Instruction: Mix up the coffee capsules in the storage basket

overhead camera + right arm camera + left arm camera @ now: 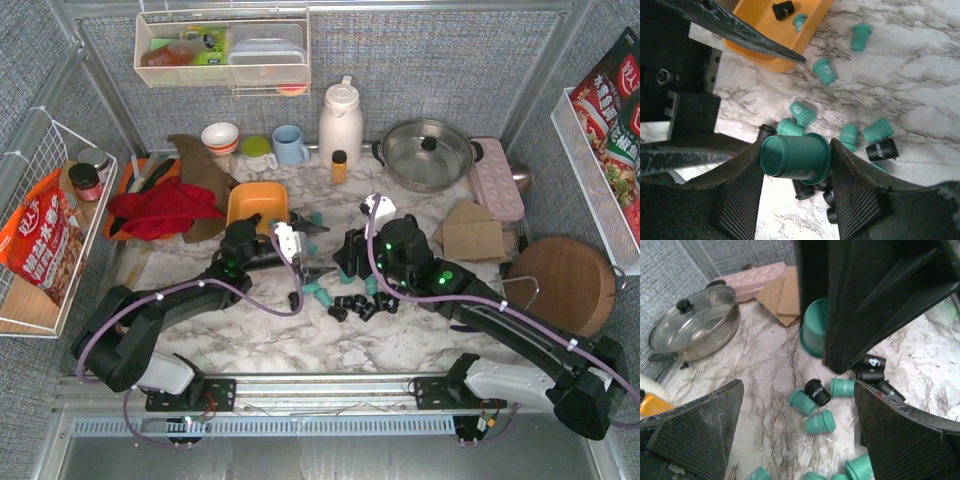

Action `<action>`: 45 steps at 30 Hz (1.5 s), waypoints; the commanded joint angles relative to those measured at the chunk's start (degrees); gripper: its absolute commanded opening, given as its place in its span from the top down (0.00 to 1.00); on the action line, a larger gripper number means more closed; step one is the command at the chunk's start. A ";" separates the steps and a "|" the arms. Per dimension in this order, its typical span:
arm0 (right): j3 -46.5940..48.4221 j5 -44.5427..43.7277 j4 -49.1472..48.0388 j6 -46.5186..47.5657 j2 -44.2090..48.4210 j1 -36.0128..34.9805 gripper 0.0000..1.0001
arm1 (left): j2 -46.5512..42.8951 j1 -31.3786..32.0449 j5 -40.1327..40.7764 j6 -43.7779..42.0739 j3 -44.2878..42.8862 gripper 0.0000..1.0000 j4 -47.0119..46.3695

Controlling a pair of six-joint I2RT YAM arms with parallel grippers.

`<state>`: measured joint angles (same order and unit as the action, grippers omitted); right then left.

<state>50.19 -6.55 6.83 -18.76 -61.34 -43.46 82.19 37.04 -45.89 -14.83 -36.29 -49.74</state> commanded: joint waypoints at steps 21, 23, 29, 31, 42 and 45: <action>-0.19 9.98 -11.43 -6.77 -5.28 -0.04 0.60 | -0.72 2.50 -3.74 5.09 2.70 0.33 -13.72; -0.25 10.38 -11.78 -7.38 -5.35 -0.04 0.59 | -0.63 2.52 -3.50 4.67 2.78 0.38 -13.72; -0.69 12.00 -13.60 -9.27 -6.01 -0.05 0.57 | -1.02 2.69 -1.34 3.44 3.20 0.53 -13.81; -0.83 12.41 -14.13 -9.93 -6.07 -0.04 0.56 | -1.31 2.69 -0.70 2.75 3.48 0.59 -13.81; -1.16 12.81 -15.18 -12.52 -5.83 -0.04 0.50 | -2.53 2.74 1.59 1.65 3.69 0.87 -13.24; -1.81 12.09 -16.03 -13.51 -5.43 -0.04 0.49 | -2.69 2.77 2.64 2.13 3.69 0.91 -13.19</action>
<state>49.12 2.11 -4.99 -29.61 -67.02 -43.11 79.88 39.55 -47.48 -13.67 -32.25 -60.05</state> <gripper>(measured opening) 0.538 0.435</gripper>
